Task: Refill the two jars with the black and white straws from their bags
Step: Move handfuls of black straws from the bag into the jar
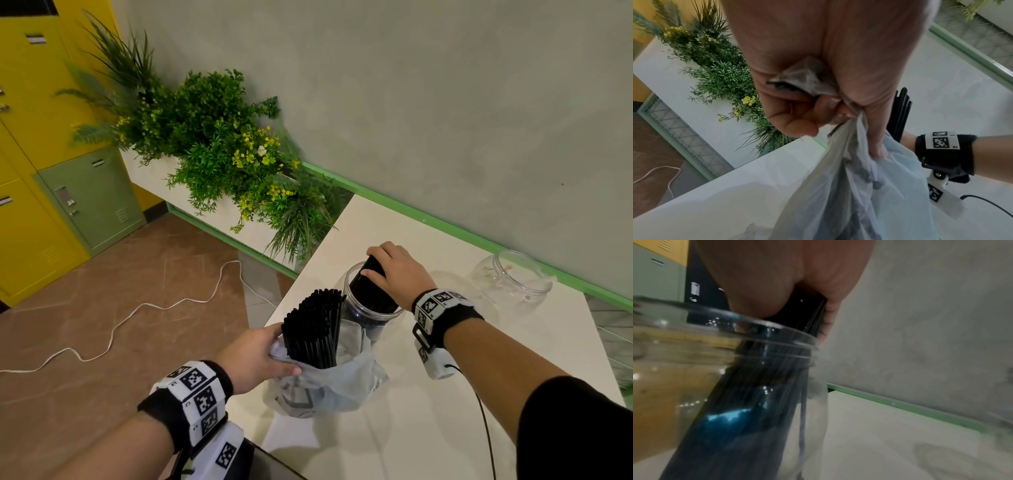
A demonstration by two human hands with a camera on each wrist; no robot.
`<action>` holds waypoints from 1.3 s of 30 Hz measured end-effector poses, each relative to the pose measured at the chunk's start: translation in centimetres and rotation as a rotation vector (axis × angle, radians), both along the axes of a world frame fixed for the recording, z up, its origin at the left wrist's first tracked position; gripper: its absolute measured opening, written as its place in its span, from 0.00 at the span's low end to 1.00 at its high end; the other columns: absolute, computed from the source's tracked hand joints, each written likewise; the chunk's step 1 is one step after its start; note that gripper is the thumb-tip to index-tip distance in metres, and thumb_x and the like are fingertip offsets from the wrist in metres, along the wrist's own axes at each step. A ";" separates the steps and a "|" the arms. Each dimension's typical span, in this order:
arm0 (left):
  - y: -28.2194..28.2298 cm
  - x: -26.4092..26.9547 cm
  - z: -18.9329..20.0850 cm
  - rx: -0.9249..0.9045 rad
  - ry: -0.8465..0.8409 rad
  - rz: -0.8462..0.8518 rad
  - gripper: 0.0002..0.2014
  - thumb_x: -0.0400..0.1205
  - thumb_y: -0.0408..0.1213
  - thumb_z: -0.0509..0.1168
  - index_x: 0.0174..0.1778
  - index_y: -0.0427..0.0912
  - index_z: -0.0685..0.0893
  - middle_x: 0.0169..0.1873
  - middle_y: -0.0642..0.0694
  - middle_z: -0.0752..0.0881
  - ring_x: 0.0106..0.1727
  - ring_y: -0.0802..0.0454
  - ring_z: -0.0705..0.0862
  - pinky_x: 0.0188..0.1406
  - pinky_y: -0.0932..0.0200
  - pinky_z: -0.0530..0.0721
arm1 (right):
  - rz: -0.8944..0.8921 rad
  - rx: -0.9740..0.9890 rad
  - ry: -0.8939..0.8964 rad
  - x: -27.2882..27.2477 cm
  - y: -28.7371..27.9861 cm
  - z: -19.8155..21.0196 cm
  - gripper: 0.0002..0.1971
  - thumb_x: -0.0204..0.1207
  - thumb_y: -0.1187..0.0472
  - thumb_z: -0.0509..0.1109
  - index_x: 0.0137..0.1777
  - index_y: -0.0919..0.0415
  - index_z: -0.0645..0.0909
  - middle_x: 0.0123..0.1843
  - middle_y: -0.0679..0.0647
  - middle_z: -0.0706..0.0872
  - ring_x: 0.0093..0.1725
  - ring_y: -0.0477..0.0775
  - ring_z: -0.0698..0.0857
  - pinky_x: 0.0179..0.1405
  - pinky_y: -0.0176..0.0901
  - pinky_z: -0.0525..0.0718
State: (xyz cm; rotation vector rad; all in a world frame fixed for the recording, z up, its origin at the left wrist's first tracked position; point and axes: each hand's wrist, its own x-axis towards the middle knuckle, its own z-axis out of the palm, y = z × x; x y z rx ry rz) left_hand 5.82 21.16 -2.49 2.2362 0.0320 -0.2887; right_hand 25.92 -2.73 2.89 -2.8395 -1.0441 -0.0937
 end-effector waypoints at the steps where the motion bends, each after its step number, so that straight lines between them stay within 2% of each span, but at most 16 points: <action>1: 0.0 0.0 0.0 0.000 0.000 0.002 0.29 0.69 0.52 0.76 0.66 0.61 0.76 0.55 0.61 0.86 0.55 0.60 0.84 0.55 0.57 0.82 | 0.009 0.067 -0.013 0.0 0.0 -0.2 0.20 0.83 0.47 0.62 0.68 0.58 0.74 0.63 0.56 0.77 0.60 0.60 0.74 0.59 0.55 0.78; 4: 0.0 -0.1 0.1 0.008 0.000 0.008 0.26 0.69 0.51 0.77 0.62 0.63 0.76 0.54 0.60 0.87 0.53 0.60 0.84 0.53 0.60 0.82 | 0.014 0.210 -0.078 0.1 0.0 -0.5 0.16 0.83 0.53 0.64 0.63 0.64 0.77 0.58 0.59 0.78 0.57 0.61 0.73 0.62 0.53 0.74; 8: -0.1 -0.2 0.2 0.017 -0.010 0.009 0.27 0.70 0.50 0.77 0.63 0.61 0.76 0.54 0.61 0.86 0.54 0.61 0.83 0.49 0.64 0.79 | -0.015 0.118 -0.082 0.5 0.1 -0.5 0.19 0.83 0.49 0.62 0.64 0.63 0.78 0.64 0.60 0.75 0.60 0.63 0.73 0.62 0.55 0.75; 10: -0.1 -0.2 0.2 0.018 -0.006 0.007 0.27 0.70 0.50 0.77 0.63 0.61 0.76 0.54 0.61 0.86 0.54 0.61 0.83 0.49 0.64 0.79 | -0.022 0.083 -0.021 0.7 0.2 -0.4 0.19 0.84 0.48 0.60 0.66 0.61 0.76 0.67 0.57 0.73 0.62 0.60 0.72 0.62 0.53 0.75; 13: -0.2 -0.2 0.3 0.025 0.001 0.002 0.26 0.70 0.50 0.77 0.62 0.62 0.76 0.53 0.61 0.86 0.54 0.60 0.83 0.49 0.64 0.80 | 0.002 0.091 0.000 0.8 0.3 -0.1 0.17 0.86 0.51 0.57 0.66 0.60 0.77 0.63 0.57 0.75 0.61 0.59 0.73 0.62 0.48 0.73; 17: -0.3 -0.2 0.7 0.034 -0.010 -0.011 0.23 0.71 0.49 0.76 0.58 0.64 0.74 0.48 0.66 0.83 0.50 0.63 0.81 0.41 0.75 0.74 | 0.039 0.115 -0.061 0.9 0.3 -0.2 0.14 0.87 0.57 0.57 0.63 0.62 0.79 0.58 0.58 0.78 0.57 0.61 0.74 0.60 0.48 0.72; 20: -0.3 -0.3 0.7 0.020 -0.005 -0.007 0.25 0.71 0.49 0.76 0.63 0.59 0.77 0.52 0.61 0.85 0.53 0.61 0.83 0.47 0.67 0.78 | 0.094 0.195 -0.172 1.0 0.3 0.1 0.11 0.86 0.59 0.60 0.57 0.62 0.83 0.51 0.57 0.81 0.51 0.59 0.74 0.55 0.52 0.75; 23: -0.2 -0.3 0.6 0.013 -0.005 -0.005 0.26 0.70 0.49 0.76 0.63 0.60 0.77 0.53 0.61 0.86 0.54 0.60 0.83 0.49 0.64 0.79 | 0.241 0.087 -0.326 1.5 0.6 0.3 0.15 0.82 0.58 0.56 0.52 0.61 0.85 0.46 0.54 0.85 0.45 0.54 0.70 0.46 0.47 0.70; 25: -0.2 -0.3 0.6 0.014 -0.003 -0.005 0.26 0.70 0.49 0.77 0.63 0.59 0.77 0.52 0.60 0.86 0.53 0.60 0.83 0.49 0.63 0.80 | 0.131 0.014 -0.209 1.5 0.5 0.6 0.24 0.83 0.50 0.46 0.59 0.57 0.84 0.52 0.55 0.85 0.50 0.56 0.73 0.51 0.49 0.72; 27: -0.3 -0.3 0.8 0.012 -0.010 -0.007 0.25 0.71 0.49 0.77 0.61 0.61 0.76 0.50 0.62 0.85 0.51 0.61 0.83 0.46 0.64 0.79 | -0.033 0.076 -0.129 1.4 0.3 0.6 0.30 0.82 0.43 0.42 0.66 0.54 0.81 0.59 0.55 0.83 0.57 0.61 0.74 0.56 0.53 0.74; 29: -0.3 -0.3 0.9 0.013 -0.018 -0.016 0.24 0.71 0.49 0.77 0.58 0.65 0.73 0.48 0.64 0.84 0.51 0.62 0.82 0.44 0.66 0.77 | -0.083 0.231 -0.146 0.0 0.4 1.4 0.29 0.82 0.43 0.45 0.68 0.55 0.80 0.61 0.55 0.81 0.61 0.61 0.73 0.61 0.52 0.72; 30: -0.3 -0.3 0.9 0.013 -0.023 -0.018 0.24 0.71 0.49 0.76 0.57 0.66 0.72 0.48 0.65 0.83 0.51 0.62 0.82 0.44 0.67 0.77 | -0.073 0.342 -0.140 -1.1 0.4 1.9 0.27 0.83 0.44 0.48 0.68 0.56 0.80 0.61 0.55 0.81 0.61 0.59 0.73 0.63 0.47 0.70; 33: -0.3 -0.4 0.8 -0.009 -0.026 -0.002 0.24 0.70 0.48 0.77 0.58 0.66 0.73 0.49 0.66 0.84 0.50 0.66 0.83 0.45 0.69 0.78 | 0.026 0.611 0.046 -6.0 0.5 2.2 0.24 0.83 0.46 0.54 0.68 0.61 0.79 0.58 0.52 0.80 0.59 0.52 0.77 0.63 0.36 0.71; 35: -0.3 -0.5 0.6 -0.025 -0.020 0.006 0.24 0.70 0.47 0.78 0.58 0.65 0.75 0.50 0.64 0.86 0.51 0.67 0.83 0.48 0.67 0.80 | 0.038 0.637 0.276 -9.7 0.7 1.2 0.31 0.79 0.40 0.57 0.75 0.58 0.72 0.64 0.48 0.76 0.62 0.45 0.77 0.64 0.34 0.75; 37: -0.3 -0.6 0.6 -0.024 -0.016 0.007 0.22 0.70 0.47 0.78 0.54 0.68 0.76 0.47 0.63 0.87 0.47 0.69 0.84 0.44 0.68 0.80 | 0.008 0.627 0.502 -12.4 0.9 -0.4 0.43 0.71 0.32 0.65 0.82 0.52 0.58 0.74 0.43 0.68 0.70 0.39 0.72 0.69 0.32 0.72; 39: -0.5 -0.7 0.8 -0.020 -0.019 0.008 0.22 0.70 0.45 0.78 0.50 0.69 0.74 0.45 0.62 0.87 0.46 0.69 0.84 0.41 0.70 0.80 | 0.011 0.660 0.630 -13.7 1.3 -1.8 0.52 0.64 0.32 0.74 0.83 0.47 0.49 0.78 0.38 0.64 0.74 0.35 0.68 0.72 0.31 0.69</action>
